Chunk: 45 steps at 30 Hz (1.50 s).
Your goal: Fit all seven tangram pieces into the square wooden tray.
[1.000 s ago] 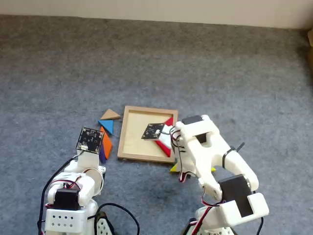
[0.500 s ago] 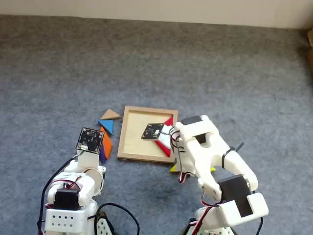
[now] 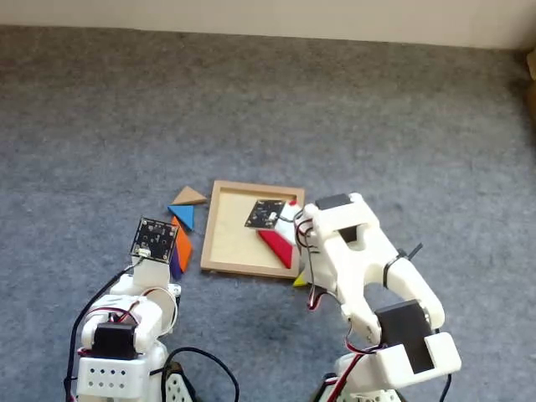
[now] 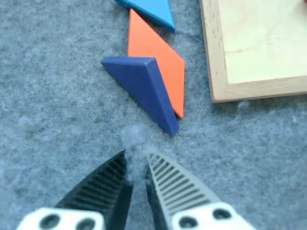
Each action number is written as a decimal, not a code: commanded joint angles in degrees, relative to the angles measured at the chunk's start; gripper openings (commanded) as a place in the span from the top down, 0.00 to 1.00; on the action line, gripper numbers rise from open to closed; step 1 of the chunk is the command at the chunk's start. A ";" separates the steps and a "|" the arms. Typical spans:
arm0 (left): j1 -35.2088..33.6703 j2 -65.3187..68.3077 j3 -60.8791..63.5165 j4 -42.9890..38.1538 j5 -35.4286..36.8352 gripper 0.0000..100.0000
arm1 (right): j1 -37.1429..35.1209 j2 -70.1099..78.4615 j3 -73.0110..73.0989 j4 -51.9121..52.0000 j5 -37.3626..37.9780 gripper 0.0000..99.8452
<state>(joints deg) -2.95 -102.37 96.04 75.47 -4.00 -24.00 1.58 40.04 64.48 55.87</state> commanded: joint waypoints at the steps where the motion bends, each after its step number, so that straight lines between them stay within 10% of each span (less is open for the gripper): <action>1: -0.84 -2.15 1.10 0.26 -0.35 0.99 | -2.51 1.27 1.10 0.31 0.70 0.78; 19: -0.84 -2.15 1.10 0.26 -0.35 0.99 | -2.59 -0.31 1.01 7.60 0.44 0.80; 33: -0.84 -2.15 1.10 0.26 -0.35 0.99 | -7.60 -32.66 15.34 6.99 0.35 0.80; 45: -0.84 -2.15 1.10 0.26 -0.35 0.99 | -12.44 -34.07 22.11 -4.53 -7.38 0.54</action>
<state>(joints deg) -2.95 -102.37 96.04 75.47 -4.00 -33.49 -30.42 60.79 63.16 49.19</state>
